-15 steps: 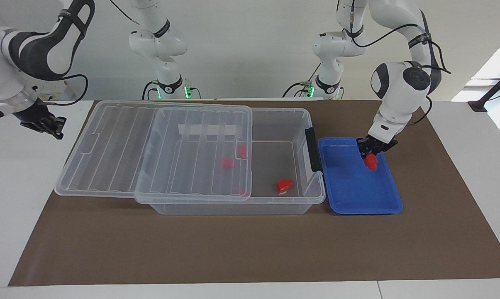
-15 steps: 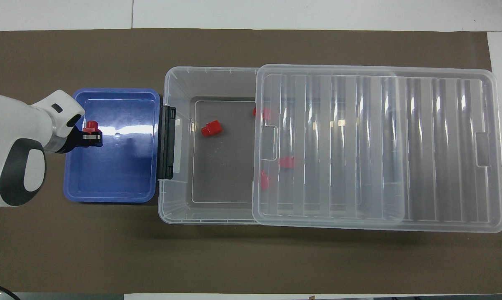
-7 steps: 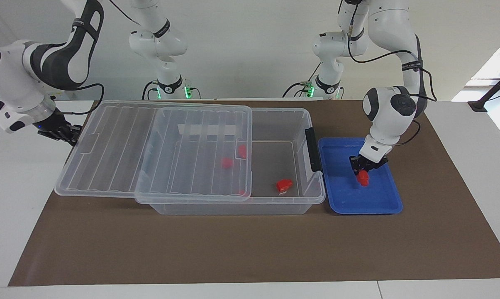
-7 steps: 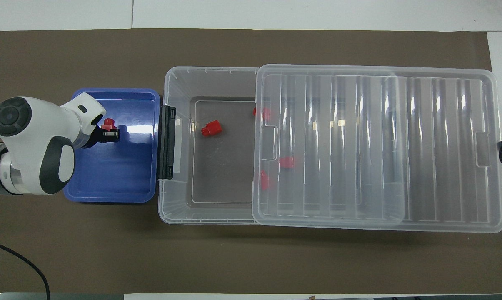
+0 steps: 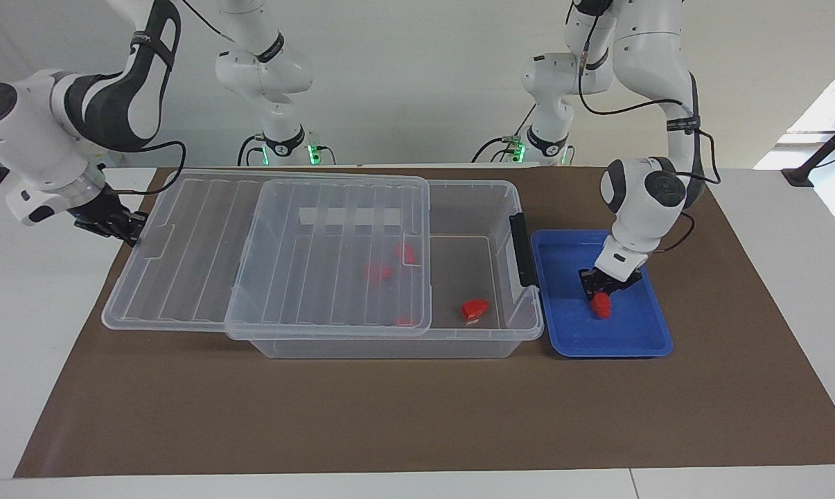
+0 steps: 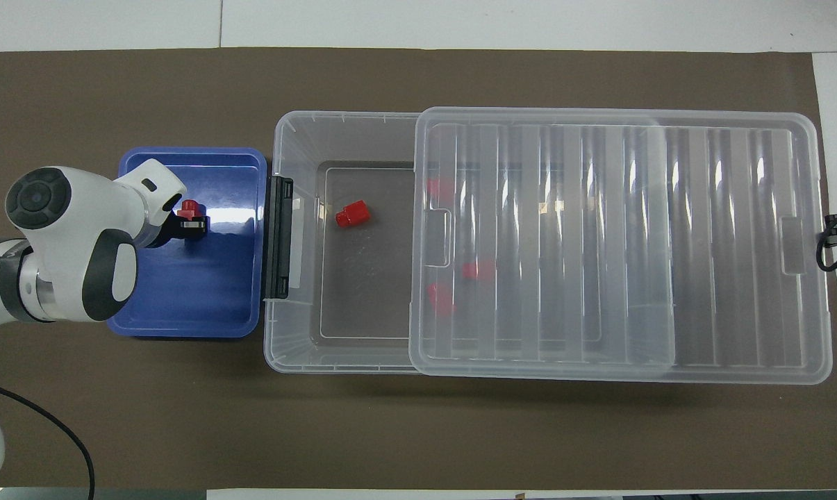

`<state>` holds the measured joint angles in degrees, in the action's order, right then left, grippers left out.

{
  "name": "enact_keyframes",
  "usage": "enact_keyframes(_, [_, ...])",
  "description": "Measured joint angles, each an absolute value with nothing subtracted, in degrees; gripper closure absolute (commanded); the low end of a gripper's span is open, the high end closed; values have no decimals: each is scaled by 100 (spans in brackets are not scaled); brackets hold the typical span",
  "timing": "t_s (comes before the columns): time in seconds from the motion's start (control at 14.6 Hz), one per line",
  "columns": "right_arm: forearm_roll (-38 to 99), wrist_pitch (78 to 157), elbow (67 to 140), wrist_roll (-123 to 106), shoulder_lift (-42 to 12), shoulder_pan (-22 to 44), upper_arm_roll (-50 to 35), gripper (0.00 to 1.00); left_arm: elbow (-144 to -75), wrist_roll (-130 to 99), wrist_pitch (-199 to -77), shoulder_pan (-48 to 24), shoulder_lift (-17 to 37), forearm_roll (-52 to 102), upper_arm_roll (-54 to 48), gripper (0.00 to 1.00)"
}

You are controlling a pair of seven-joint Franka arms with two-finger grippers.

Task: Place red block in blue tray from box
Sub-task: 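Lower the red block into the blue tray and open the left gripper, then retract the left gripper while the right gripper slides the lid back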

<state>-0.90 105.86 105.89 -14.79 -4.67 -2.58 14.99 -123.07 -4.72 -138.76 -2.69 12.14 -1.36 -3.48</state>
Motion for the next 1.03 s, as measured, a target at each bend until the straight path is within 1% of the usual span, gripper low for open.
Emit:
enact_keyframes(0.27, [-88,10587,10599,-1268,-454,-254,1351,100,-12291,-474,-13653,-269,1123,-136,-348,0])
enact_keyframes(0.55, [-85,10755,10746,-1122,-417,-244,1190,100,-12098,-477,-13044,-259,535,-136,-326,0])
enact_keyframes(0.76, [-84,10880,10871,-1071,-372,-240,1122,100,-11597,-477,-12160,-253,140,-136,-317,0])
enact_keyframes(1.03, [-84,10889,10900,-692,-337,-238,892,100,-10656,-478,-10915,-170,-55,-136,-301,0])
